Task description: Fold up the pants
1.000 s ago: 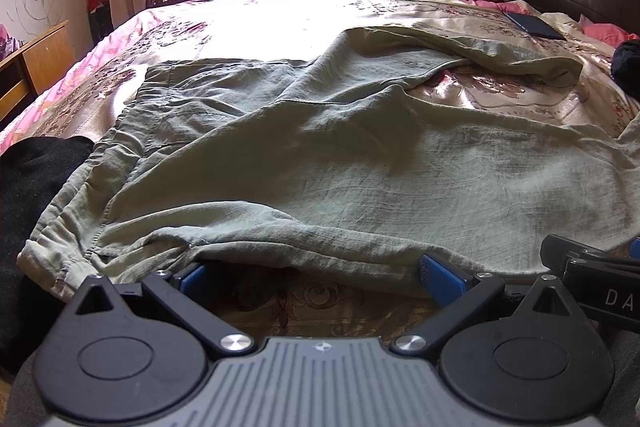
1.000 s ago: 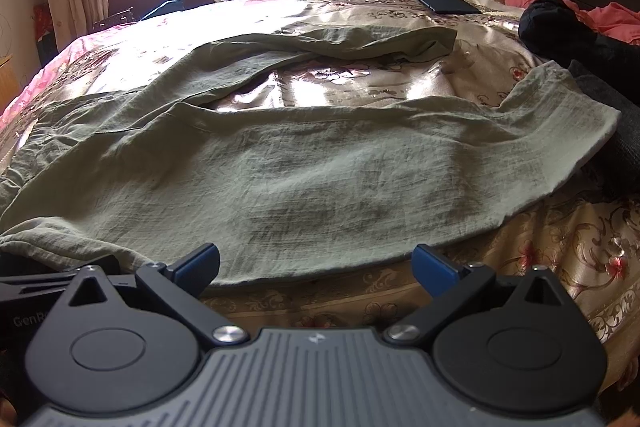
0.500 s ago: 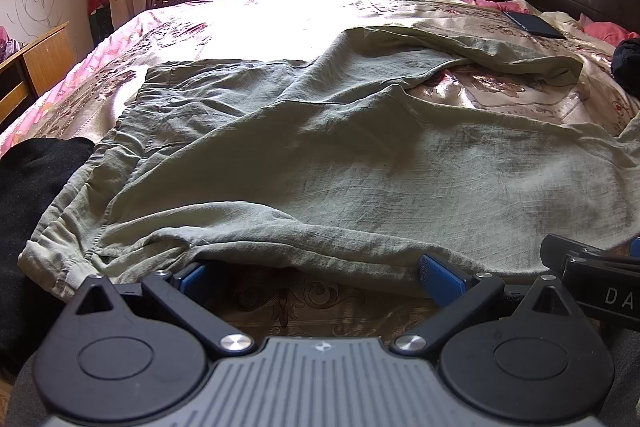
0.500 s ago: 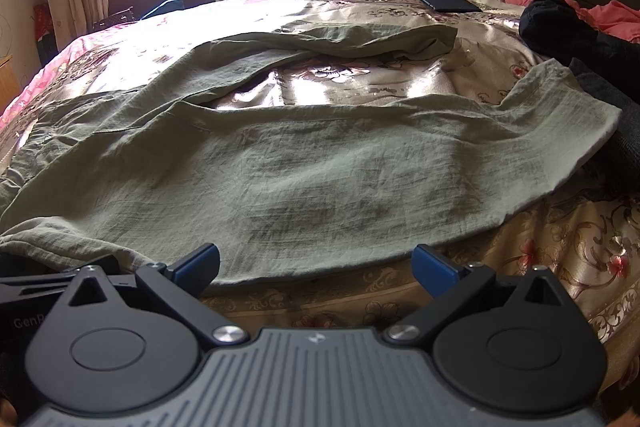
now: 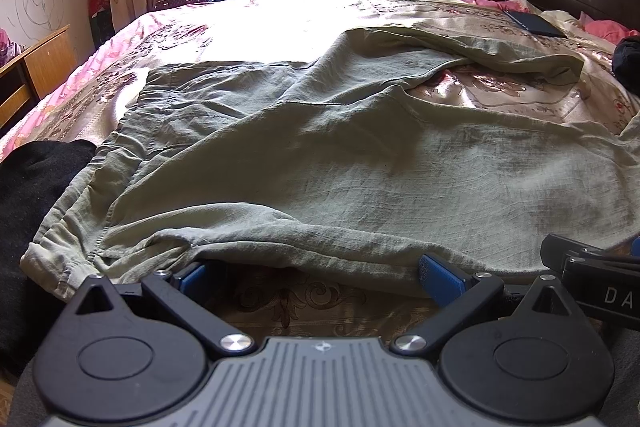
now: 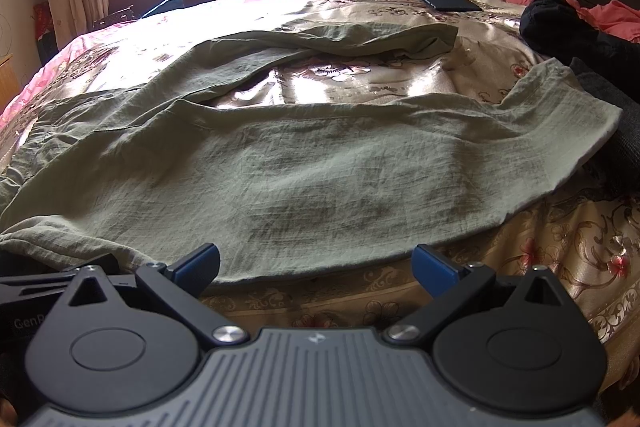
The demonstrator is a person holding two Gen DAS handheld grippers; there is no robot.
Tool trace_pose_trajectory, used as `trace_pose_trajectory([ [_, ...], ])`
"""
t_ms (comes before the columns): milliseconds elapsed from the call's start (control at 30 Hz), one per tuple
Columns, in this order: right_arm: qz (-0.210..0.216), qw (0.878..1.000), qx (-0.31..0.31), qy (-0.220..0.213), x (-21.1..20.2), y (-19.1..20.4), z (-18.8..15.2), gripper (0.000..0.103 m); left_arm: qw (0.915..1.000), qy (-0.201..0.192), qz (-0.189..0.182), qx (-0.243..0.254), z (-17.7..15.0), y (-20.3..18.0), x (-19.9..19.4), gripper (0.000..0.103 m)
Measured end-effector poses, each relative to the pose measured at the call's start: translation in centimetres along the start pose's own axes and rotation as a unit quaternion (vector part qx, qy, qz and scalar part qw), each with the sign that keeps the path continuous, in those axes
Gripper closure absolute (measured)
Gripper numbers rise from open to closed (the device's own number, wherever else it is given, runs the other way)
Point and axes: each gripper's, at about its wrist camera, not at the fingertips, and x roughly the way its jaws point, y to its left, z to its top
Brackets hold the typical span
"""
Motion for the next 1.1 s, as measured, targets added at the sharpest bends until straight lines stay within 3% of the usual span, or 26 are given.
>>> trace_pose_trajectory([
  [1100, 0.0, 1.0, 0.001, 0.001, 0.06, 0.04, 0.08, 0.002, 1.0, -0.004, 0.004, 0.006, 0.1, -0.19, -0.03, 0.0],
])
